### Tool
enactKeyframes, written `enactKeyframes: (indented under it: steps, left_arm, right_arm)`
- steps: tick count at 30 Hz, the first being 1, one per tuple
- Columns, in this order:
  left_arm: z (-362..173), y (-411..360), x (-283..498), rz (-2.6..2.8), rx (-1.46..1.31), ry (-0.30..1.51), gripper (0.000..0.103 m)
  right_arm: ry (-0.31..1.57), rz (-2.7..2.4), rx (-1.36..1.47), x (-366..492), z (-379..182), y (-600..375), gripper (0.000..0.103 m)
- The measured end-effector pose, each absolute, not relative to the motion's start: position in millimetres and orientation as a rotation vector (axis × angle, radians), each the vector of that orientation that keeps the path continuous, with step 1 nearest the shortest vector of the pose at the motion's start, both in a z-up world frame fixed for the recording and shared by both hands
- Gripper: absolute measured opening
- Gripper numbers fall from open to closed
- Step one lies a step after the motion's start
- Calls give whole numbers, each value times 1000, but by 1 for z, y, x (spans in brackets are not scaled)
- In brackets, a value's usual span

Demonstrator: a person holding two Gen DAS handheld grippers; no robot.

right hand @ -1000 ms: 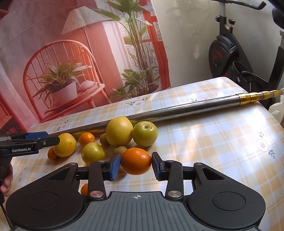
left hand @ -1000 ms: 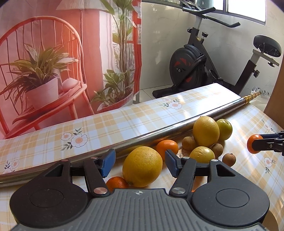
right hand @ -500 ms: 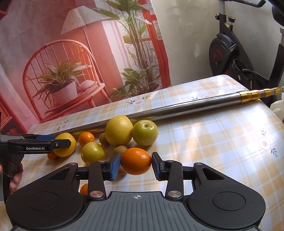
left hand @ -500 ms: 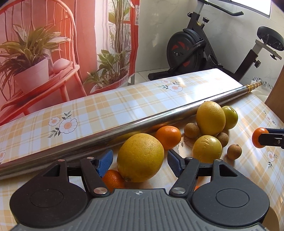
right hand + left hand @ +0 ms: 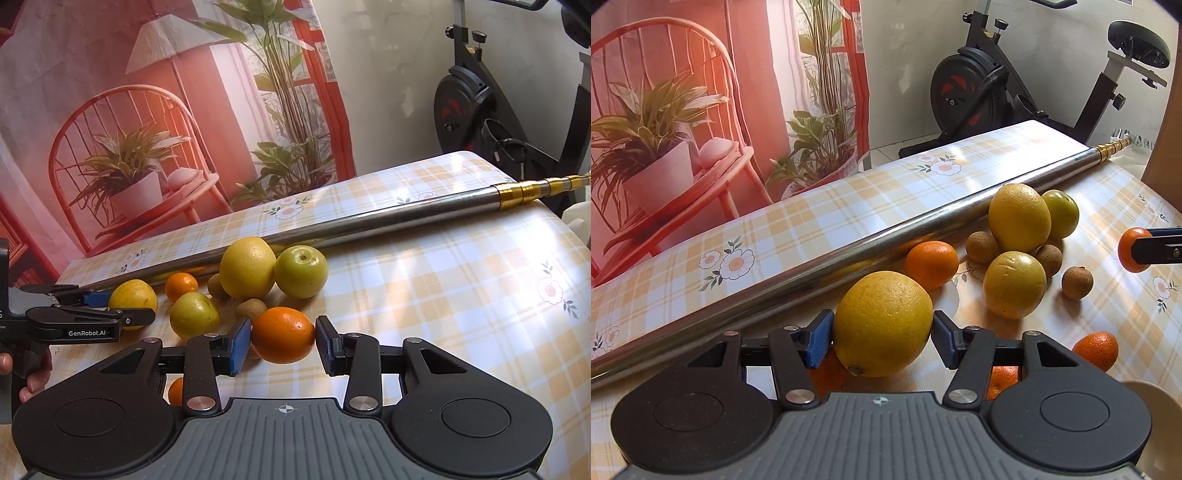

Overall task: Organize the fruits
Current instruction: 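Grasp the large yellow lemon with the left tool while the right tool holds the orange, then carry the lemon and the orange over the beige plate with both tools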

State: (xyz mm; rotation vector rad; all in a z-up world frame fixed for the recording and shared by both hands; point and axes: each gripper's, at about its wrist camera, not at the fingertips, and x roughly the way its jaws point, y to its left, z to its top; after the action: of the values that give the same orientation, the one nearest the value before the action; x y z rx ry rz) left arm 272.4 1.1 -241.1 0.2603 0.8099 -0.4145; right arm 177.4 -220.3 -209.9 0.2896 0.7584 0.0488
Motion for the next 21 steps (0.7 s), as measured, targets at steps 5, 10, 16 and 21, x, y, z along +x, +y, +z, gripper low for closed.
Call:
enactKeyframes:
  steps: [5, 10, 16, 21]
  left_arm:
    - [-226, 8, 257, -418, 235, 773, 60]
    - [-208, 12, 239, -427, 206, 750, 60]
    - [-195, 14, 206, -452, 209, 748, 60]
    - [-195, 21, 180, -465, 189, 761, 60]
  right_arm:
    - [749, 54, 297, 172, -206, -218, 36]
    - [743, 71, 300, 165, -200, -212, 36]
    - [746, 91, 297, 156, -194, -205, 36]
    - [751, 112, 293, 146, -191, -198, 36]
